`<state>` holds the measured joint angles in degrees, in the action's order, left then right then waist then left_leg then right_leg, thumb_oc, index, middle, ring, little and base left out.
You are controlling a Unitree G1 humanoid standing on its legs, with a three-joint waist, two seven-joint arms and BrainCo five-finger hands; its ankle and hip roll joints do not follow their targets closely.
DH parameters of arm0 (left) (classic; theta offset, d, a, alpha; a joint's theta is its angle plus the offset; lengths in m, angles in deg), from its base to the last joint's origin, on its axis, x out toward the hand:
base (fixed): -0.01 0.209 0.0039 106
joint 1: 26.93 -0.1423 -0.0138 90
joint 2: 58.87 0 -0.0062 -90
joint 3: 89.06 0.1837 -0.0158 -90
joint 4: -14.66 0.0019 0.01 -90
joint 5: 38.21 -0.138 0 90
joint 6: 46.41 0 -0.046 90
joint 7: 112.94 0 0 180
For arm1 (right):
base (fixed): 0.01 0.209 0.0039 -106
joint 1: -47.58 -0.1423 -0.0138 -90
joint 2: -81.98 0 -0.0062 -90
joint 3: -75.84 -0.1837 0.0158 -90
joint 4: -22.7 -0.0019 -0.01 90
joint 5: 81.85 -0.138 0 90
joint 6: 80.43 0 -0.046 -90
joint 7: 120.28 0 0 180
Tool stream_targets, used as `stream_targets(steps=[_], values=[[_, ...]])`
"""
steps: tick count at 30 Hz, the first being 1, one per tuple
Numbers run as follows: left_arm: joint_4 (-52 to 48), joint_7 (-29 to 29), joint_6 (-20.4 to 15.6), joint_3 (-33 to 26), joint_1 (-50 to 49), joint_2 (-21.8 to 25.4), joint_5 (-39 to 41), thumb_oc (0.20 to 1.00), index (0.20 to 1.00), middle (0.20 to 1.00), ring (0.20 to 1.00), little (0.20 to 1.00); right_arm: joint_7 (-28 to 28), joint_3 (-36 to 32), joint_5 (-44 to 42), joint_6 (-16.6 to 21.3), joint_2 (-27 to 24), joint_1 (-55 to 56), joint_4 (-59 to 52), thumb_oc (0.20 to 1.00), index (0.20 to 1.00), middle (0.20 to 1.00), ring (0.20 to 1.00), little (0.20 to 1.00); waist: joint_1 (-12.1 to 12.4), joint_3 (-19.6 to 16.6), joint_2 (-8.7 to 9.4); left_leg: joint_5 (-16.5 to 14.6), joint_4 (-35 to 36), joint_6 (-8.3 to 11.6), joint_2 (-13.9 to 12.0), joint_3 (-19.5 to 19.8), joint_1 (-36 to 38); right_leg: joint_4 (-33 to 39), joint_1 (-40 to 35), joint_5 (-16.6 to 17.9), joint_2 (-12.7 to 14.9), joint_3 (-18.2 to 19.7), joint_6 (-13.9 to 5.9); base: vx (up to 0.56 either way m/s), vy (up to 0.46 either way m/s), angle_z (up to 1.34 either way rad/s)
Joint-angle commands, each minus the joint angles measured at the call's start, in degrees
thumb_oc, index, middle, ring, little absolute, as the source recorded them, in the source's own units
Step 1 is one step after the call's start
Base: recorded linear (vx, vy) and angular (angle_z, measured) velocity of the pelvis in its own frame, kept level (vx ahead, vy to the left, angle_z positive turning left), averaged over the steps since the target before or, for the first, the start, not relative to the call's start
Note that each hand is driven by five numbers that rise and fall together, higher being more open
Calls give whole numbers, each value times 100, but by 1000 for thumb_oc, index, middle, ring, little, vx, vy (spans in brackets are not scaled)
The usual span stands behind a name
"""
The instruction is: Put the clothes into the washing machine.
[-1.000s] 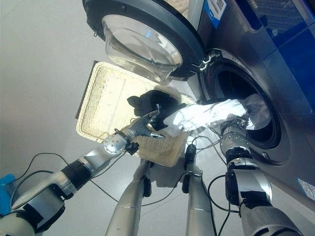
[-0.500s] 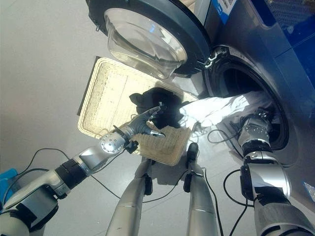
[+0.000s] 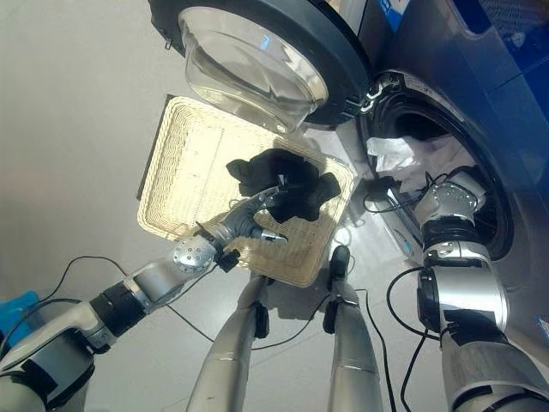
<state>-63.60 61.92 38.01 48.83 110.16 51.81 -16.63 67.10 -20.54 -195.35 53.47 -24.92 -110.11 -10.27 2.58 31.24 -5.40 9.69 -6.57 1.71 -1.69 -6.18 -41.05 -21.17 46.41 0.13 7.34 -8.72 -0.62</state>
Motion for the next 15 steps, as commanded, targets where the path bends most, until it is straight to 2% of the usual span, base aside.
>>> stream_targets(steps=[1,4,5,9,10,14,15], values=[[-616,-103,-314,-166,-135,-157,97,1000,1000,1000,1000,1000,-471,148,50,825,-852,-107,-772,200,200,200,200,200,-131,-145,-290,-630,-522,-12,535,-82,-31,263,-175,518,48,-562,-517,0,0,0],[-616,-103,-314,-166,-135,-157,97,1000,1000,1000,1000,1000,-471,148,50,825,-852,-107,-772,200,200,200,200,200,-131,-145,-290,-630,-522,-12,535,-82,-31,263,-175,518,48,-562,-517,0,0,0],[-704,-152,-305,-175,-149,-129,129,1000,1000,1000,1000,1000,-657,283,50,320,-859,-65,-741,200,200,200,200,200,-133,-145,-288,-639,-557,-11,535,-82,-43,241,-159,504,50,-554,-505,0,0,0],[-704,-152,-305,-175,-149,-129,129,1000,1000,1000,1000,1000,-657,283,50,320,-859,-65,-741,200,200,200,200,200,-133,-145,-288,-639,-557,-11,535,-82,-43,241,-159,504,50,-554,-505,2,-4,-2],[-660,-147,-418,-272,-154,-126,103,1000,1000,1000,1000,1000,-801,246,50,366,-662,19,-968,1000,1000,1000,1000,1000,-128,-145,-285,-644,-550,-9,537,-75,-29,236,-170,487,55,-554,-510,6,-16,-6],[-660,-147,-418,-272,-154,-126,103,1000,1000,1000,1000,1000,-801,246,50,366,-662,19,-968,1000,1000,1000,1000,1000,-128,-145,-285,-644,-550,-9,537,-75,-29,236,-170,487,55,-554,-510,2,-4,-2],[-549,-149,-381,-241,-33,-186,115,1000,1000,1000,1000,1000,-370,333,50,44,-601,6,-557,1000,1000,1000,1000,1000,-112,-145,-290,-644,-547,-4,523,-87,-19,223,-185,482,83,-599,-508,0,0,0]])
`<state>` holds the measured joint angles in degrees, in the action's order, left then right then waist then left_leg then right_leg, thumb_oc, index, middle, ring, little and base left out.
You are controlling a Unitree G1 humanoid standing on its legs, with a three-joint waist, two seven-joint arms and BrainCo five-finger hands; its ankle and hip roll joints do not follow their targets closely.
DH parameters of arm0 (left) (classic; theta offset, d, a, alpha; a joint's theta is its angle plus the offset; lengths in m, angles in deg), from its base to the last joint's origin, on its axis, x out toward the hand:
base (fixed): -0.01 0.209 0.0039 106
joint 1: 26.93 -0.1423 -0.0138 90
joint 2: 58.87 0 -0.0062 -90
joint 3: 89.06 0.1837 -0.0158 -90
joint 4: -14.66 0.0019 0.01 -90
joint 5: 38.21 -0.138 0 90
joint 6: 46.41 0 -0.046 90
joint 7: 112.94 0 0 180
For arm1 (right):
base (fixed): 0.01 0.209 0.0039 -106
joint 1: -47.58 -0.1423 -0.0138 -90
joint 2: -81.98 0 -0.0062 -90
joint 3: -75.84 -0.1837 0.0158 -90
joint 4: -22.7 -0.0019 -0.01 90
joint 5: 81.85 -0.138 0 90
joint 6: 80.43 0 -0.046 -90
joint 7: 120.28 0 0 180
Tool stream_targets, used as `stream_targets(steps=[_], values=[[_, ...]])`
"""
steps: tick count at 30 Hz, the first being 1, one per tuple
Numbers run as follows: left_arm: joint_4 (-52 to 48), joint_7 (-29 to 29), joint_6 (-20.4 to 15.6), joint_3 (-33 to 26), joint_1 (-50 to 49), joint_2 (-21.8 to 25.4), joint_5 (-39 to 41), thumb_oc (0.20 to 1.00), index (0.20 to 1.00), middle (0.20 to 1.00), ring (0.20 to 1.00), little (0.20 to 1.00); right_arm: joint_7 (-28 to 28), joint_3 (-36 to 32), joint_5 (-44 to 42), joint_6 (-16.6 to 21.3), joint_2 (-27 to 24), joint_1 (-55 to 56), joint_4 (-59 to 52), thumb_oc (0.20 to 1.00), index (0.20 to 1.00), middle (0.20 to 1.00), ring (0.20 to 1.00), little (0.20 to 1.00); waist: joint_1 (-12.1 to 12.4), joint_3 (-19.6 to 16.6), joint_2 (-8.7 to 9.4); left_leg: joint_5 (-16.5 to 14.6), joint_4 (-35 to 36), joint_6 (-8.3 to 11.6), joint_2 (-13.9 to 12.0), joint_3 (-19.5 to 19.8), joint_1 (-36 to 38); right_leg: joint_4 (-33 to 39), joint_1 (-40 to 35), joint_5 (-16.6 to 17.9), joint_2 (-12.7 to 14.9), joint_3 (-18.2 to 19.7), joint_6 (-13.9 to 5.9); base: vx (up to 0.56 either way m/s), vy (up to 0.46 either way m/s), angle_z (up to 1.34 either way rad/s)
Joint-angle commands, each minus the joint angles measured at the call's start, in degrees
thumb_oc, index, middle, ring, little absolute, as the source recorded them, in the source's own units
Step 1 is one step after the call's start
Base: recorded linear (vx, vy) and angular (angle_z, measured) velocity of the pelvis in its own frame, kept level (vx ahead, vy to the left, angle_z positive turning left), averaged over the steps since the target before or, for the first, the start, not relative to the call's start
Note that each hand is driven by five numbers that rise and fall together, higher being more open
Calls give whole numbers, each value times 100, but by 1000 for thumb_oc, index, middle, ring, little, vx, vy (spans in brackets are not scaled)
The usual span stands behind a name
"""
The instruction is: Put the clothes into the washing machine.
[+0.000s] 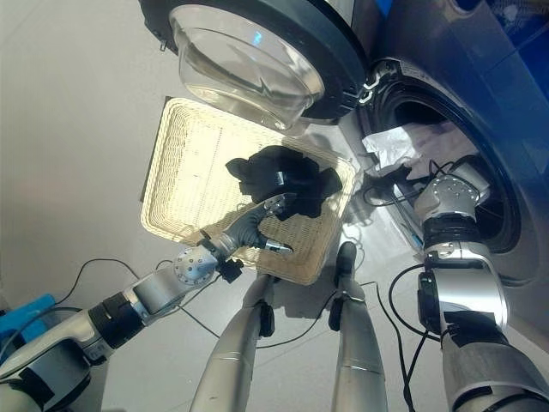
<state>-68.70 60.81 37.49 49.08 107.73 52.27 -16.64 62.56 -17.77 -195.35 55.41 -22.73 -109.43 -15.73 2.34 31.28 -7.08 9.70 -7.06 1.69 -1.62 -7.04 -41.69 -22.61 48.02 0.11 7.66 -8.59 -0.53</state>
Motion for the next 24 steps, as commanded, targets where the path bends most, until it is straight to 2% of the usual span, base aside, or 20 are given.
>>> stream_targets(steps=[1,4,5,7,8,9,10,13,16,18,19,20,23,24], values=[[35,-94,-329,-180,317,-243,85,1000,1000,1000,1000,1000,413,206,50,-430,-886,-144,531,1000,1000,1000,1000,1000,-74,-149,-121,-635,-494,-10,510,-15,34,377,-342,496,48,-629,-510,0,0,0],[43,-124,-319,-157,344,-244,36,1000,1000,1000,1000,1000,466,232,50,-493,-893,-169,607,1000,1000,1000,1000,1000,-73,-149,-123,-634,-497,-10,508,-18,25,373,-333,500,52,-632,-512,2,3,13],[69,-163,-325,-65,472,-233,69,1000,1000,1000,1000,1000,521,359,50,-958,-950,-199,915,1000,1000,1000,1000,1000,-67,-149,-121,-623,-497,-24,505,-37,-6,380,-311,511,58,-642,-513,31,11,22],[67,-161,-297,-79,478,-258,90,1000,1000,1000,1000,1000,730,444,579,-1355,-981,-215,1002,1000,1000,1000,1000,1000,-72,-149,-123,-634,-498,-31,504,-36,-5,359,-300,503,57,-642,-512,3,4,-3],[75,-160,-301,-79,487,-260,92,1000,1000,1000,1000,1000,796,473,691,-1416,-977,-214,1021,1000,1000,1000,1000,1000,-70,-149,-120,-629,-500,-29,508,-34,-17,361,-290,507,53,-641,-510,1,11,-4],[97,-155,-302,-73,491,-276,112,1000,1000,1000,1000,1000,1170,595,1366,-1842,-979,-179,1103,1000,1000,1000,1000,1000,-75,-149,-104,-683,-517,-19,508,-41,23,336,-321,453,46,-625,-524,0,0,0],[104,-139,-298,-92,525,-263,115,1000,1000,1000,1000,1000,1290,630,1615,-2052,-1015,-195,1148,1000,1000,1000,1000,1000,-75,-149,-93,-631,-519,-31,504,-50,-45,353,-263,509,49,-637,-509,0,0,0],[97,-115,-279,-105,526,-259,102,1000,1000,1000,1000,1000,1574,706,2145,-2260,-1047,-163,1235,1000,1000,1000,1000,1000,-74,-149,-70,-649,-540,-34,495,-58,-51,342,-258,507,47,-635,-512,0,0,0],[124,-95,-283,-116,528,-287,97,1000,1000,1000,1000,1000,1985,788,3148,-2612,-1091,-87,1473,1000,1000,1000,1000,1000,-70,-149,-42,-702,-567,-40,478,-61,-33,309,-279,466,46,-635,-533,0,0,0],[136,-58,-298,-149,514,-331,40,1000,1000,1000,1000,1000,2761,1083,5080,-3328,-1145,-137,1636,1000,1000,1000,1000,1000,-56,-149,-33,-718,-589,-49,478,-64,-59,300,-258,468,41,-631,-535,0,0,0],[133,-60,-299,-154,519,-346,19,1000,1000,1000,1000,1000,2886,1162,5436,-3502,-1166,-167,1673,1000,1000,1000,1000,1000,-54,-149,-36,-711,-592,-51,477,-66,-78,301,-242,475,43,-633,-534,0,0,0],[124,-56,-293,-155,511,-362,-10,1000,1000,1000,1000,1000,3194,1345,6241,-3931,-1214,-207,1747,1000,1000,1000,1000,1000,-42,-149,-32,-715,-604,-53,472,-80,-82,290,-236,471,50,-638,-538,0,0,0],[85,-35,-376,-179,407,-311,-89,1000,1000,1000,1000,1000,3565,2052,8007,-5230,-1434,-278,1869,1000,1000,1000,1000,1000,-34,-149,-41,-705,-610,-73,446,-115,-121,272,-186,491,57,-652,-550,0,0,0],[86,-35,-377,-185,404,-314,-91,1000,1000,1000,1000,1000,3564,2058,8011,-5236,-1434,-285,1870,1000,1000,1000,1000,1000,-37,-149,-44,-705,-611,-73,446,-115,-121,272,-186,491,57,-652,-550,0,0,0]])
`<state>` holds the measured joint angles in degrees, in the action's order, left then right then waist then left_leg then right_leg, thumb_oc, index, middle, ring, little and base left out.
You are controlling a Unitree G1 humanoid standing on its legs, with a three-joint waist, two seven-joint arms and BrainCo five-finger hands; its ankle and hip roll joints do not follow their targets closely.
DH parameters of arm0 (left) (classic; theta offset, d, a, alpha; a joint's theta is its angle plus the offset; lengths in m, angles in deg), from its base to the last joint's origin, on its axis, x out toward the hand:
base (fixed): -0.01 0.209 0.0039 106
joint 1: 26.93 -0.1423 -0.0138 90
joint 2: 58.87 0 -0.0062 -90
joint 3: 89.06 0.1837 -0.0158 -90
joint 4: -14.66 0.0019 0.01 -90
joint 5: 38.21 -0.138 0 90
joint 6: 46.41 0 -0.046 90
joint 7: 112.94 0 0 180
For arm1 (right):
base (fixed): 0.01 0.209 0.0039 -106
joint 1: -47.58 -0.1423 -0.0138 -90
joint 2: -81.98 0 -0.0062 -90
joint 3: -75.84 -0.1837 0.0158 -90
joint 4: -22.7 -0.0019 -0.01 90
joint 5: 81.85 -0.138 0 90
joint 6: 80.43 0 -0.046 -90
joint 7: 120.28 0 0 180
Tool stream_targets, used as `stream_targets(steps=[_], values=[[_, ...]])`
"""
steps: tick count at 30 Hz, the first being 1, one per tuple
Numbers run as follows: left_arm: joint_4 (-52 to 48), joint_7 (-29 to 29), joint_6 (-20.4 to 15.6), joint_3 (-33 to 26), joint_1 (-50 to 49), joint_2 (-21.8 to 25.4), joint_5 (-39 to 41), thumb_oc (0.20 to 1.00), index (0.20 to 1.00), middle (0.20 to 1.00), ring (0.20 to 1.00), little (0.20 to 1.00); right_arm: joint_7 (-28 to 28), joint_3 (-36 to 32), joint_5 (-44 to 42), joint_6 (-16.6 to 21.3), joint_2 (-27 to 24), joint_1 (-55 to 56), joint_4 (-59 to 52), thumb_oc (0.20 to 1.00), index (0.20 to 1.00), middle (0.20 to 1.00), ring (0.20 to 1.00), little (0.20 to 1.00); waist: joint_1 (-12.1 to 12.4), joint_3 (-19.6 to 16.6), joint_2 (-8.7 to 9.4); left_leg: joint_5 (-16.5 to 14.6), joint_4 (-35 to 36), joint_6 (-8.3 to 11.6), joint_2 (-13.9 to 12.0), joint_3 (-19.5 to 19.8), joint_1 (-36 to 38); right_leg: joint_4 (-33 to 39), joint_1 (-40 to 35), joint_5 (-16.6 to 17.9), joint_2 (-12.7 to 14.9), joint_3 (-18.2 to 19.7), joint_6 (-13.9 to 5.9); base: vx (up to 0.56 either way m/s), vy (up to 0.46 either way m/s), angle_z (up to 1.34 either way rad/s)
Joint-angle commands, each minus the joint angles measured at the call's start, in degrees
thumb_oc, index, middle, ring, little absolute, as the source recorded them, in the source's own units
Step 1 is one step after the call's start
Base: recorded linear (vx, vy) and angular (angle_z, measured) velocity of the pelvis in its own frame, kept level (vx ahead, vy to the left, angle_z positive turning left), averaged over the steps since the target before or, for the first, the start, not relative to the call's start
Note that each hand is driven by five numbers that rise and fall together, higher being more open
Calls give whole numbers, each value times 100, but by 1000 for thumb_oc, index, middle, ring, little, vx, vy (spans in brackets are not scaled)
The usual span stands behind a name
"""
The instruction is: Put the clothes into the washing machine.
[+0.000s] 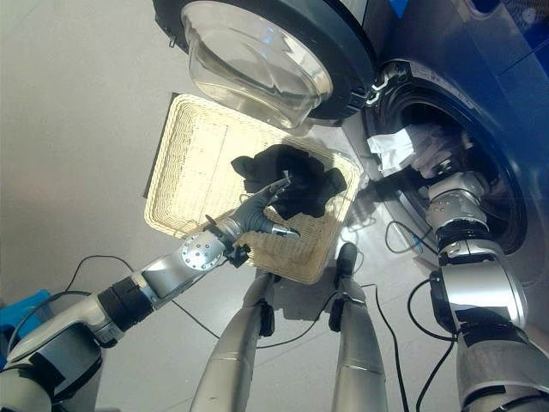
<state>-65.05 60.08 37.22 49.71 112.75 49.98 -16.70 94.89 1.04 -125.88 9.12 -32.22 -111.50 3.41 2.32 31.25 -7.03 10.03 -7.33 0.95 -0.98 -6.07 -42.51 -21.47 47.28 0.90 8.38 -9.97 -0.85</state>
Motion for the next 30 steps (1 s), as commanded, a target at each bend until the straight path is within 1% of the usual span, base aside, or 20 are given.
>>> stream_targets(steps=[1,2,3,4,6,7,8,9,11,13,14,18,20,24,25,27,30], values=[[-292,35,-420,-241,-154,-38,-111,1000,1000,1000,1000,1000,364,374,1283,-846,-537,-65,-45,1000,1000,1000,1000,1000,-27,-146,-45,-732,-578,-3,372,-224,-48,163,-96,426,-16,-517,-523,0,0,0],[-312,8,-530,-227,-229,3,-142,1000,1000,1000,1000,1000,293,580,1751,-1081,-570,-73,10,1000,1000,1000,1000,1000,-19,-146,-61,-723,-556,-9,355,-246,-56,175,-82,427,-23,-517,-531,-1,41,0],[-337,12,-617,-229,-291,22,-156,1000,1000,1000,1000,1000,332,716,2134,-1135,-565,-64,18,1000,1000,1000,1000,1000,-5,-146,-82,-731,-563,-14,354,-255,-66,168,-73,411,-20,-519,-535,0,33,-1],[-340,13,-627,-230,-299,24,-160,1000,1000,1000,1000,1000,334,731,2207,-1130,-562,-60,17,1000,1000,1000,1000,1000,-4,-146,-85,-733,-564,-14,355,-254,-67,167,-72,408,-21,-519,-535,0,0,0],[-373,0,-702,-204,-359,14,-219,1000,1000,1000,1000,1000,461,907,2860,-1022,-501,-42,21,1000,1000,1000,1000,1000,11,-146,-121,-741,-567,-19,360,-257,-72,167,-62,400,-24,-507,-547,3,16,0],[-375,-11,-734,-201,-383,6,-248,1000,1000,1000,1000,1000,514,953,3026,-901,-488,-24,4,1000,1000,1000,1000,1000,13,-146,-131,-741,-561,-20,355,-267,-75,168,-55,400,-21,-507,-551,0,0,0],[-382,-15,-746,-202,-391,4,-267,1000,1000,1000,1000,1000,555,996,3096,-871,-474,-16,-36,1000,1000,1000,1000,1000,15,-146,-135,-744,-563,-19,358,-265,-81,162,-45,395,-23,-504,-556,2,33,0],[-392,-40,-799,-201,-449,-3,-315,1000,1000,1000,1000,1000,704,1030,3338,-615,-417,102,-110,1000,1000,1000,1000,1000,10,-146,-150,-749,-557,-23,358,-270,-87,164,-36,385,-32,-491,-559,0,0,0],[-399,-52,-806,-198,-464,-7,-326,1000,1000,1000,1000,1000,760,1049,3429,-557,-399,140,-144,1000,1000,1000,1000,1000,7,-146,-152,-753,-556,-23,360,-268,-90,164,-31,380,-37,-485,-563,0,0,0],[-427,-71,-823,-217,-515,-12,-372,1000,1000,1000,1000,1000,912,1100,3995,-381,-359,283,-267,1000,1000,1000,1000,1000,-7,-146,-161,-763,-538,-27,363,-280,-89,184,-24,374,-46,-469,-577,0,0,0],[-408,-84,-871,-223,-539,7,-373,1000,1000,1000,1000,1000,1023,1261,4472,-256,-374,372,-364,1000,1000,1000,1000,1000,-19,-146,-170,-766,-536,-23,362,-287,-104,186,-5,367,-46,-457,-589,0,0,0],[-375,-80,-937,-233,-552,65,-346,1000,1000,1000,1000,1000,1058,1485,4887,-129,-417,471,-448,1000,1000,1000,1000,1000,-34,-146,-173,-765,-527,-18,365,-290,-126,195,26,360,-54,-435,-601,0,0,0],[-332,-48,-976,-222,-551,96,-346,1000,1000,1000,1000,1000,1058,1604,5280,-83,-433,471,-488,1000,1000,1000,1000,1000,-29,-146,-162,-772,-534,-11,366,-272,-141,191,40,357,-51,-439,-612,0,0,0],[-303,-45,-1007,-223,-553,106,-340,1000,1000,1000,1000,1000,1051,1756,5568,-30,-421,466,-547,1000,1000,1000,1000,1000,-29,-146,-150,-764,-529,-4,366,-264,-157,189,53,359,-59,-440,-614,0,0,0],[-319,-17,-994,-262,-558,125,-344,1000,1000,1000,1000,1000,1028,1932,5707,77,-448,466,-658,1000,1000,1000,1000,1000,-25,-146,-133,-750,-505,-5,361,-260,-168,203,62,363,-65,-446,-616,0,0,0],[-308,-23,-1001,-246,-539,146,-326,1000,1000,1000,1000,1000,991,2012,5716,164,-453,471,-712,1000,1000,1000,1000,1000,-23,-146,-117,-744,-499,-1,348,-260,-178,203,68,362,-59,-452,-621,-3,-16,1],[-269,3,-1028,-254,-538,134,-343,1000,1000,1000,1000,1000,885,2049,5761,192,-434,469,-722,1000,1000,1000,1000,1000,-18,-146,-109,-742,-501,4,348,-249,-184,202,73,367,-50,-461,-624,1,-12,0]])
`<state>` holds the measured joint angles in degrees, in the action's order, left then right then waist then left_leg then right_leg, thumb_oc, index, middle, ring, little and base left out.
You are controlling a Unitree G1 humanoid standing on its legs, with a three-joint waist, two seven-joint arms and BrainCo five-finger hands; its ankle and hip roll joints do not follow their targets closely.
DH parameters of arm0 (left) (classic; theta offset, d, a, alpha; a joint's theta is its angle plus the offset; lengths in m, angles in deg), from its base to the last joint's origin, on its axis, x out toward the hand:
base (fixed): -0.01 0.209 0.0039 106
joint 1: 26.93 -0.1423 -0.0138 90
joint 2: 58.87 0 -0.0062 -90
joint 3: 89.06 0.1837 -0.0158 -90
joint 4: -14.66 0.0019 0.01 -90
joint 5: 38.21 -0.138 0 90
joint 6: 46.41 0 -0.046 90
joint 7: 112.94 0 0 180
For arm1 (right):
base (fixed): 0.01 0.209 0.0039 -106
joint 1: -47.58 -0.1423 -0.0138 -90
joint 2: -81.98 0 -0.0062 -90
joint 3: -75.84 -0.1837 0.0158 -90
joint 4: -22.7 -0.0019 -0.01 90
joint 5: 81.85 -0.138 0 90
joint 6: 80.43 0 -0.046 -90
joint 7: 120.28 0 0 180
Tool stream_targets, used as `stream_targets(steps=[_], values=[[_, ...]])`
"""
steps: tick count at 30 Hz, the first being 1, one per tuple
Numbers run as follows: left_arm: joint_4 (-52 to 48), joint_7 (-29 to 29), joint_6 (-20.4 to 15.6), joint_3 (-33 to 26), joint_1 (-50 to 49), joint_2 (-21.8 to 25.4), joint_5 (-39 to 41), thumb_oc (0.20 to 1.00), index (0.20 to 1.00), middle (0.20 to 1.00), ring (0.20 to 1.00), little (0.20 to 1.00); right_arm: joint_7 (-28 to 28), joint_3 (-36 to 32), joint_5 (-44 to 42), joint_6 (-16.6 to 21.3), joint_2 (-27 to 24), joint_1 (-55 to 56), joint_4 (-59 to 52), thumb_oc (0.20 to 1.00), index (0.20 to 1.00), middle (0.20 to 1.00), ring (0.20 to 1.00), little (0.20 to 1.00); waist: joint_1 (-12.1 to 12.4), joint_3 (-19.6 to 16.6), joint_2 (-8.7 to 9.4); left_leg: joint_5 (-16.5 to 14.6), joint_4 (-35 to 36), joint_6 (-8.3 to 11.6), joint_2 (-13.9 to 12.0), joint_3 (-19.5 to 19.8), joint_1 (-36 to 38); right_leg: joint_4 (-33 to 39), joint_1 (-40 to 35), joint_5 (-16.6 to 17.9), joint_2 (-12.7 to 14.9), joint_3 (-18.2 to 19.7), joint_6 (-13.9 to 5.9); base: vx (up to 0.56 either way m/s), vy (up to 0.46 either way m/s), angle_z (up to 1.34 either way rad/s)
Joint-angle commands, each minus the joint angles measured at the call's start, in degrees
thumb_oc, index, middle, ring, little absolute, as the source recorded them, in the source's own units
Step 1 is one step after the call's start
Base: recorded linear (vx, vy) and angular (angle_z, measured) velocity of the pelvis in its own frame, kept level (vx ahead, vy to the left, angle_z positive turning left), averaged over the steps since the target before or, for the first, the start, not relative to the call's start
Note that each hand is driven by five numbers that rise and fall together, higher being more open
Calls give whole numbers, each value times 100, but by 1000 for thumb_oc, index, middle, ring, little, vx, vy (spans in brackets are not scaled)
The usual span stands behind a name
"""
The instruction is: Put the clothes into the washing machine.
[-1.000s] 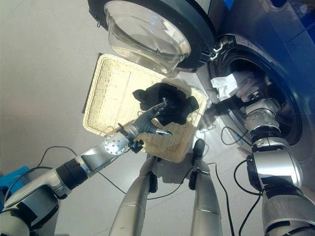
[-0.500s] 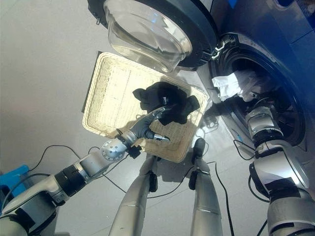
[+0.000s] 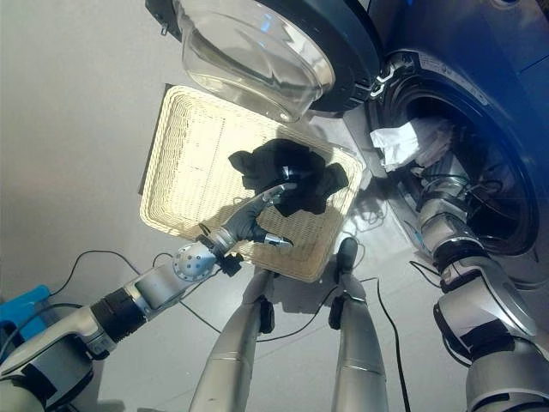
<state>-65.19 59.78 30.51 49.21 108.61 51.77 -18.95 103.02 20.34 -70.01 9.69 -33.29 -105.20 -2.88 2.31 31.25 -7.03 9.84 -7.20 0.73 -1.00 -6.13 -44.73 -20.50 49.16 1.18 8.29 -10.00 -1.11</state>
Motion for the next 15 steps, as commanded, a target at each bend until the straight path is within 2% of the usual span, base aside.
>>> stream_targets(steps=[1,9,15], values=[[-227,35,-372,-209,-104,-58,-131,1000,1000,1000,1000,1000,-15,159,157,155,-303,-170,-108,1000,1000,1000,1000,1000,-12,-146,-107,-713,-521,29,352,-237,5,98,-82,347,-39,-464,-598,0,0,0],[-183,36,-531,-208,57,-49,-72,1000,1000,1000,1000,1000,-468,350,0,-95,-245,-449,-29,1000,1000,1000,1000,1000,38,-146,-151,-692,-582,52,364,-198,-162,71,64,365,14,-492,-593,-2,-8,0],[-302,77,-635,-302,97,-111,69,1000,1000,1000,1000,1000,-811,325,-180,-465,-126,-766,197,1000,1000,1000,1000,1000,126,-146,-285,-639,-573,77,401,-171,-343,56,262,391,63,-517,-576,-3,-18,0]])
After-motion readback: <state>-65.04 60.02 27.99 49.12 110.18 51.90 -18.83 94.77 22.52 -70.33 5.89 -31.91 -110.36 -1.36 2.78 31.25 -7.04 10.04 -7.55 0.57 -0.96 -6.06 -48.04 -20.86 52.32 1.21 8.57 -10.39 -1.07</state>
